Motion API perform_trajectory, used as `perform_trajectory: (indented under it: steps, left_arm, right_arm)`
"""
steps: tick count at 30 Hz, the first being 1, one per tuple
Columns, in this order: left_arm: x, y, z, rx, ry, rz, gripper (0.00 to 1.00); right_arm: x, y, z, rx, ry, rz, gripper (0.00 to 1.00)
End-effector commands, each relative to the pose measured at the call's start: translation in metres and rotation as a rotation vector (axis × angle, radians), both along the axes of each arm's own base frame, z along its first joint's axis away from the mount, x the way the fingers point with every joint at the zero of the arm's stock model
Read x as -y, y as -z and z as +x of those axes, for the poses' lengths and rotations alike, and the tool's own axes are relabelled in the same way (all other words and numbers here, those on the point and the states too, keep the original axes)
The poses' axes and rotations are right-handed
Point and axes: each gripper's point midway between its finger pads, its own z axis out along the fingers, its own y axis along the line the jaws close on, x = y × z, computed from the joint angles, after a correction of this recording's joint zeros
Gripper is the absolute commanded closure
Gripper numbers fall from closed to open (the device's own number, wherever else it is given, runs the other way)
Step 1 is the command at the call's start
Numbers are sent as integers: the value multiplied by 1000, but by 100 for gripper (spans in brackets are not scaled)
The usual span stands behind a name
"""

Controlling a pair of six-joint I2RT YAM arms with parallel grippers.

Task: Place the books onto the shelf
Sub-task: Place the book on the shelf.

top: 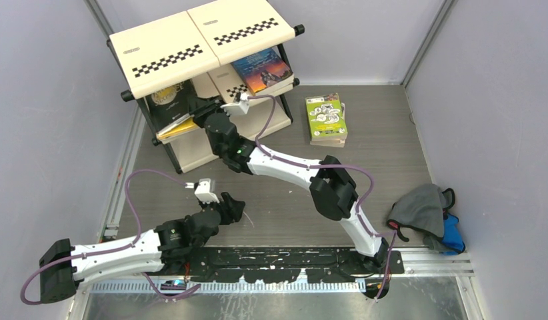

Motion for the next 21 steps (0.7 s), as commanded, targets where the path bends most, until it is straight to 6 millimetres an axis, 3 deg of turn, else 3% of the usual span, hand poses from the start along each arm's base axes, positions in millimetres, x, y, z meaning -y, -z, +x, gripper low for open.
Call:
perform_trajectory:
  steps: [1, 6, 21]
  left_arm:
    - [-2, -5, 4, 21, -29, -13, 40]
    - [-1, -7, 4, 21, -25, -18, 39]
    - [-2, -12, 4, 22, -32, -20, 40]
  right_arm:
    - [12, -62, -2, 54, 31, 140, 64]
    - [7, -55, 1, 31, 6, 75, 53]
    - [-7, -41, -13, 9, -101, -116, 49]
